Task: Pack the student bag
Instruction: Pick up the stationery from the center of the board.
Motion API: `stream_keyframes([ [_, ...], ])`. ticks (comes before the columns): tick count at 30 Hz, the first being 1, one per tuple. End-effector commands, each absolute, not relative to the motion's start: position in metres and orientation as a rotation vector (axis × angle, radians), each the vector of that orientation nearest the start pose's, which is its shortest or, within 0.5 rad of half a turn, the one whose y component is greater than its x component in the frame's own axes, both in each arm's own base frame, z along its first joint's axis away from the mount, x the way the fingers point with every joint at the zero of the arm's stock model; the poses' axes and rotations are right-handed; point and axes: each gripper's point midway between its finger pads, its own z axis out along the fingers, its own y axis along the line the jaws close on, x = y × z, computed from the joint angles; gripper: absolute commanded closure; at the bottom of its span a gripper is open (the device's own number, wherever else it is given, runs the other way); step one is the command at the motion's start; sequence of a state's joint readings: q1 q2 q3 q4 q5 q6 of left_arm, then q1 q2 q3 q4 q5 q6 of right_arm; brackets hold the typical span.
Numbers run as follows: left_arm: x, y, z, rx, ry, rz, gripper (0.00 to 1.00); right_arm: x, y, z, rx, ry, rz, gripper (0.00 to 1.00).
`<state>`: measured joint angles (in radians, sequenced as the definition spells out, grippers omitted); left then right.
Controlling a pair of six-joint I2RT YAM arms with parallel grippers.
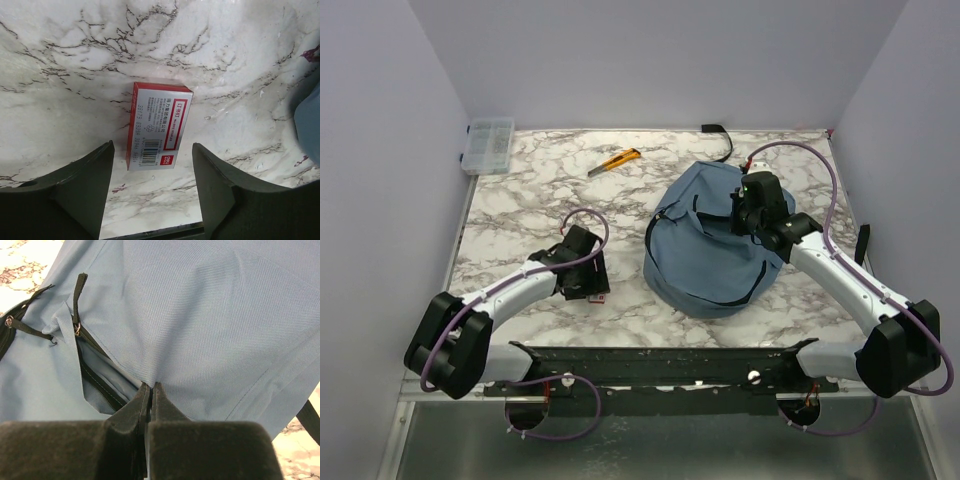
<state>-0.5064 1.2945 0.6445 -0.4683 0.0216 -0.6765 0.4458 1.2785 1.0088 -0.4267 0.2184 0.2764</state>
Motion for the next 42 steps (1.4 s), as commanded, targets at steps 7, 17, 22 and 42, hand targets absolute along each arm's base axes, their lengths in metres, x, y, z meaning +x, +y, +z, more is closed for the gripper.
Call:
stream_keyframes([
  [7, 0.212, -0.151, 0.021, -0.154, 2.758, -0.244, 0.37, 0.337, 0.147, 0.187, -0.11, 2.204, 0.24, 0.99],
  [17, 0.21, -0.154, 0.014, -0.132, 2.784, -0.182, 0.52, 0.336, 0.146, 0.191, -0.115, 2.205, 0.238, 0.99],
  [22, 0.212, -0.158, 0.029, -0.086, 2.719, -0.192, 0.55, 0.337, 0.148, 0.189, -0.123, 2.209, 0.242, 0.99],
  [42, 0.205, -0.337, 0.264, 0.371, 2.229, -1.424, 0.57, 0.34, 0.152, 0.193, -0.118, 2.195, 0.27, 1.0],
])
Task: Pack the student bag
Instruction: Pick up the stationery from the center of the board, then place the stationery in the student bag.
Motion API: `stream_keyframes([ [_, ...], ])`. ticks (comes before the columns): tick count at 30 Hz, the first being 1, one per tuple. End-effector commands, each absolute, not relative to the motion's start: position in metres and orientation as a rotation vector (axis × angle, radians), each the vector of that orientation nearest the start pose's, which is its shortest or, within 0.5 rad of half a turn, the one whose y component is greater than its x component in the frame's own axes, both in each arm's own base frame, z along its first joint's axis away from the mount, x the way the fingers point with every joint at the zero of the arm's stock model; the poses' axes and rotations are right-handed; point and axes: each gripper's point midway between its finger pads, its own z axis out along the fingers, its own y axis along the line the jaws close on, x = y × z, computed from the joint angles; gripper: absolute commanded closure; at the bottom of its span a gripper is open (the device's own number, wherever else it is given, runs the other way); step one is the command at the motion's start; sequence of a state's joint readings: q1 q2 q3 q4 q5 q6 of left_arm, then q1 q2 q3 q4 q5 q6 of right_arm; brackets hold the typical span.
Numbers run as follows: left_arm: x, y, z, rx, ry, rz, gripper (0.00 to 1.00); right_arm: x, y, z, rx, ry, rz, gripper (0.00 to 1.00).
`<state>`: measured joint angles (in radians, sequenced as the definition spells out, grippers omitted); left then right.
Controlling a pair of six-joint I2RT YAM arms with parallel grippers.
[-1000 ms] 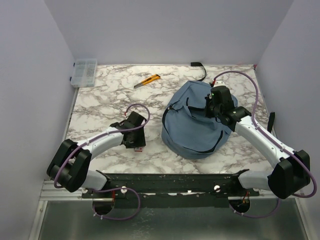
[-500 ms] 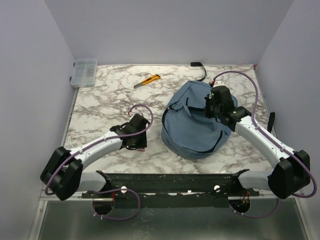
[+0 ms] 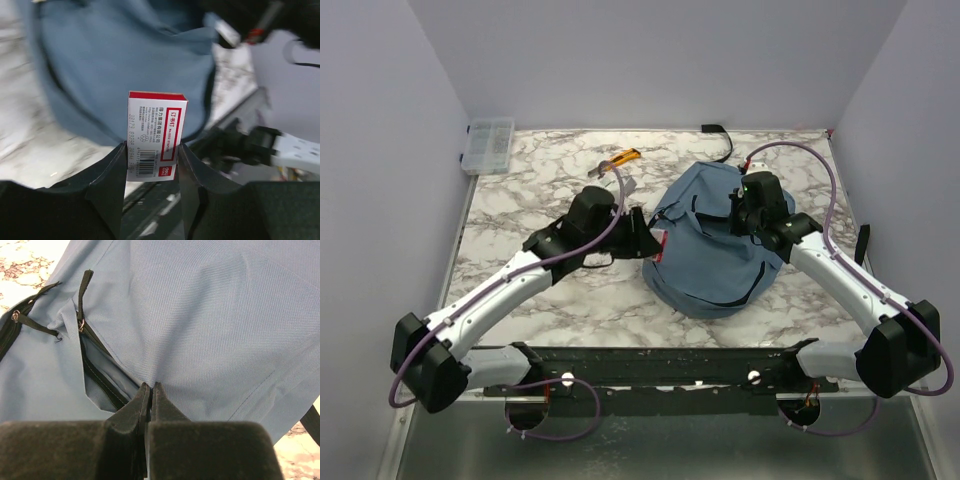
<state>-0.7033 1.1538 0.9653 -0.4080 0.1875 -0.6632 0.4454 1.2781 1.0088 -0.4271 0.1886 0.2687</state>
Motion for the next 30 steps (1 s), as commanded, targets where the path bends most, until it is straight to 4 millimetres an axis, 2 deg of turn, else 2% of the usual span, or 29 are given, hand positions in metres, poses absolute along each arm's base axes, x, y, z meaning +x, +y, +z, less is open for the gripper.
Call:
stream_keyframes([
  [1, 0.207, -0.348, 0.268, 0.392, 2.24, -1.458, 0.57, 0.34, 0.153, 0.195, -0.119, 2.195, 0.273, 1.0],
  [5, 0.21, -0.387, 0.268, 0.431, 2.307, -1.654, 0.57, 0.339, 0.152, 0.196, -0.116, 2.194, 0.271, 0.99],
  [8, 0.211, -0.411, 0.263, 0.405, 2.352, -1.807, 0.61, 0.337, 0.151, 0.197, -0.115, 2.196, 0.267, 1.0],
  [14, 0.216, -0.439, 0.247, 0.354, 2.455, -1.879, 0.62, 0.336, 0.148, 0.202, -0.106, 2.179, 0.264, 1.0],
  [21, 0.229, -0.448, 0.217, 0.214, 2.556, -1.89, 0.62, 0.338, 0.147, 0.208, -0.099, 2.167, 0.258, 1.0],
  [27, 0.256, -0.432, 0.204, 0.029, 2.536, -1.827, 0.62, 0.337, 0.146, 0.212, -0.094, 2.159, 0.26, 1.0],
  [30, 0.266, -0.427, 0.202, 0.007, 2.523, -1.815, 0.62, 0.335, 0.146, 0.212, -0.091, 2.157, 0.263, 1.0],
])
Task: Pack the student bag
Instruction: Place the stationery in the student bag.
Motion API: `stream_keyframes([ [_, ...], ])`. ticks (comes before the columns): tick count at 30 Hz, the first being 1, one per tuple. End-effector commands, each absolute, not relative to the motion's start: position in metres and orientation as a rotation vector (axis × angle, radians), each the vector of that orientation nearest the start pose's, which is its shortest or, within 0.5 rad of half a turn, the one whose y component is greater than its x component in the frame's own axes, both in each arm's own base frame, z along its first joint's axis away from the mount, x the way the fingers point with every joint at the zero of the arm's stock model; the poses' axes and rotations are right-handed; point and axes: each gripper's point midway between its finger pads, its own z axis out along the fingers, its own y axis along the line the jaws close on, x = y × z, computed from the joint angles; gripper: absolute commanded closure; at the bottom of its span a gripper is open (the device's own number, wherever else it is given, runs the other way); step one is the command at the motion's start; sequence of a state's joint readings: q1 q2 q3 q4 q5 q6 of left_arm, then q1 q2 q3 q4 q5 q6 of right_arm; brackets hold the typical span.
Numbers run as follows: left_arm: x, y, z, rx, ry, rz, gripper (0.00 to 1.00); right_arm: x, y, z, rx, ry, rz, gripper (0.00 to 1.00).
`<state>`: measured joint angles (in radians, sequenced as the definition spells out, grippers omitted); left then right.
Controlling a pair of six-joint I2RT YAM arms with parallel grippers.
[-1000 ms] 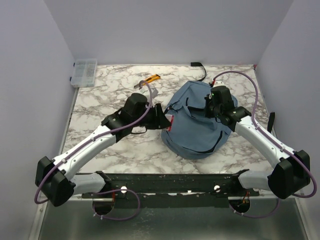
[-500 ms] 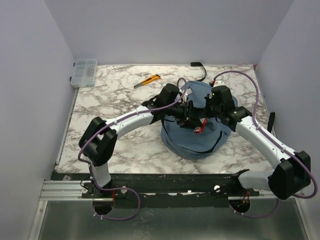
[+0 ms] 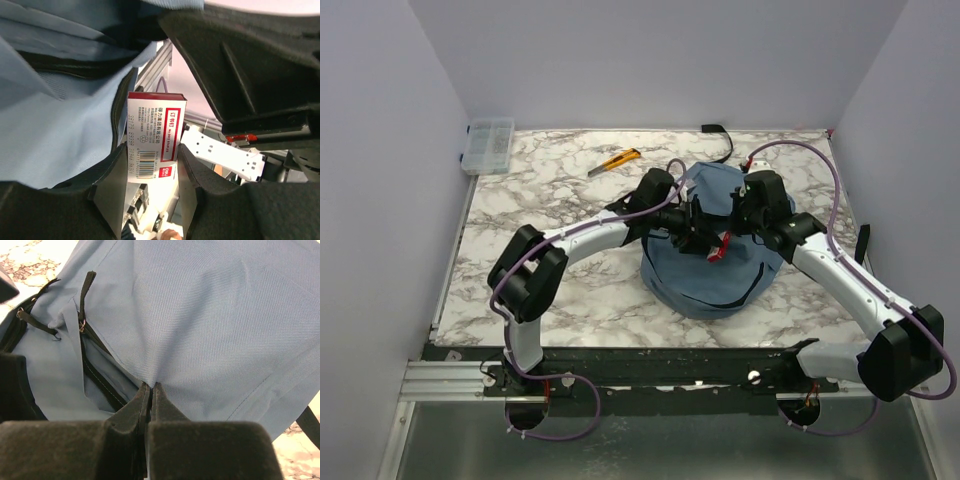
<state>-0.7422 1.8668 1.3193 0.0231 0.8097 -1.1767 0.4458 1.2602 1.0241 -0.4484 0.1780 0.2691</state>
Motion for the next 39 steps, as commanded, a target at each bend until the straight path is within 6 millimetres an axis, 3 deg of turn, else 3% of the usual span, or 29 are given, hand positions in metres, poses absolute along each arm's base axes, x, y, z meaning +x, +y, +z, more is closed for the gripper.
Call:
stream_keyframes([
  [1, 0.27, -0.427, 0.204, 0.013, 2.51, -1.81, 0.62, 0.335, 0.146, 0.211, -0.094, 2.158, 0.265, 1.0],
  [8, 0.292, -0.435, 0.2, -0.019, 2.491, -1.784, 0.64, 0.335, 0.151, 0.204, -0.103, 2.172, 0.287, 1.0],
  [17, 0.294, -0.438, 0.178, -0.084, 2.521, -1.688, 0.65, 0.337, 0.152, 0.216, -0.086, 2.143, 0.304, 1.0],
  [22, 0.303, -0.429, 0.156, -0.209, 2.628, -1.505, 0.64, 0.336, 0.152, 0.22, -0.088, 2.132, 0.312, 1.0],
  [26, 0.316, -0.428, 0.15, -0.281, 2.67, -1.378, 0.61, 0.333, 0.153, 0.218, -0.088, 2.13, 0.324, 1.0],
  [33, 0.337, -0.433, 0.159, -0.498, 2.578, -1.348, 0.58, 0.332, 0.155, 0.218, -0.089, 2.128, 0.34, 1.0],
  [39, 0.345, -0.44, 0.165, -0.749, 2.482, -1.384, 0.48, 0.334, 0.154, 0.223, -0.086, 2.128, 0.335, 1.0],
])
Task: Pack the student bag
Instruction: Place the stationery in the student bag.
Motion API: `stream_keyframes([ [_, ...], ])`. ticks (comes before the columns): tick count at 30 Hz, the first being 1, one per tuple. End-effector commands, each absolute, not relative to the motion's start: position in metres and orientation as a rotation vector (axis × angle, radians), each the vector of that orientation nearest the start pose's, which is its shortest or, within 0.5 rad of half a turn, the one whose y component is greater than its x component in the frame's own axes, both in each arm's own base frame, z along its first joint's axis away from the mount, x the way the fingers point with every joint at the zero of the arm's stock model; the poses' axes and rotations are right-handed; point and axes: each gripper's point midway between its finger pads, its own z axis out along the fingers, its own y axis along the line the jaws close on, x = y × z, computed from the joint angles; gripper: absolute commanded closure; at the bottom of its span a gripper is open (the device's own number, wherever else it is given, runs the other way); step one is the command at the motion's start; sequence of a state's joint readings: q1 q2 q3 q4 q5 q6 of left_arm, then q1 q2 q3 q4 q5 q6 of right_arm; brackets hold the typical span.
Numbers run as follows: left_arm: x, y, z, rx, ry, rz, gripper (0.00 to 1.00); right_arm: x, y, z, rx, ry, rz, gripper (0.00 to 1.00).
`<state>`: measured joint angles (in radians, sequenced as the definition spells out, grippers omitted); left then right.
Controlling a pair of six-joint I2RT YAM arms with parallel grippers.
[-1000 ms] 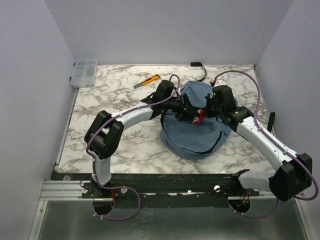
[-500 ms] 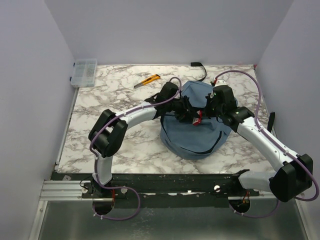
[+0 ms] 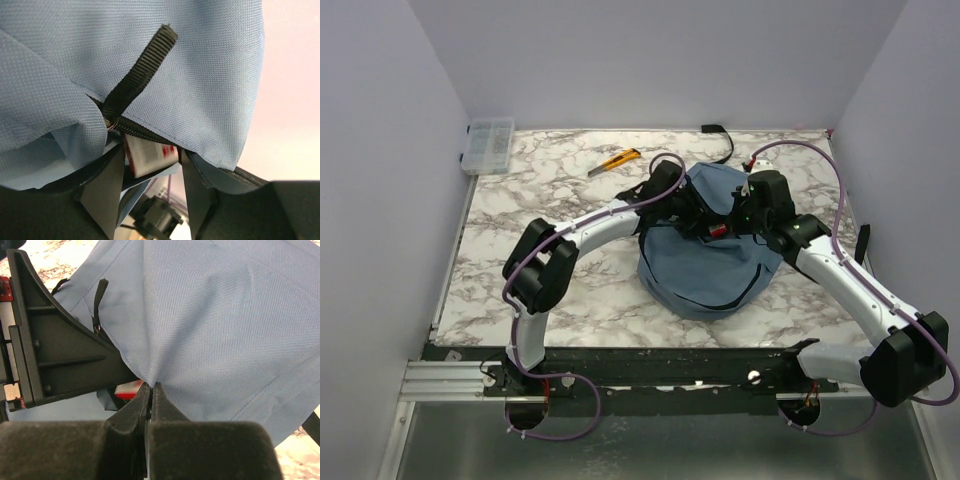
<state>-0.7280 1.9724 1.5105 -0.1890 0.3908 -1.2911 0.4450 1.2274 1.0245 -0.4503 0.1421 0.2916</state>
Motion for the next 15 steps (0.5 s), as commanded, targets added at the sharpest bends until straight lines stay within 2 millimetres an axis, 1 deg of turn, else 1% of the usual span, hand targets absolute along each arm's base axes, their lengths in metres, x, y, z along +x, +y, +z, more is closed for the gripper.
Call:
stream_keyframes([
  [1, 0.345, -0.442, 0.172, -0.751, 2.454, -1.401, 0.48, 0.334, 0.154, 0.223, -0.085, 2.124, 0.334, 1.0],
  [4, 0.346, -0.447, 0.192, -0.706, 2.394, -1.407, 0.42, 0.333, 0.154, 0.221, -0.09, 2.127, 0.329, 1.0],
  [5, 0.345, -0.448, 0.197, -0.698, 2.386, -1.42, 0.4, 0.333, 0.153, 0.22, -0.091, 2.131, 0.323, 0.99],
  [7, 0.34, -0.449, 0.204, -0.65, 2.391, -1.446, 0.38, 0.334, 0.15, 0.218, -0.087, 2.133, 0.306, 1.0],
  [10, 0.328, -0.443, 0.206, -0.553, 2.398, -1.466, 0.37, 0.332, 0.148, 0.214, -0.095, 2.139, 0.29, 1.0],
  [15, 0.296, -0.431, 0.226, -0.243, 2.368, -1.538, 0.35, 0.326, 0.145, 0.204, -0.102, 2.161, 0.281, 1.0],
])
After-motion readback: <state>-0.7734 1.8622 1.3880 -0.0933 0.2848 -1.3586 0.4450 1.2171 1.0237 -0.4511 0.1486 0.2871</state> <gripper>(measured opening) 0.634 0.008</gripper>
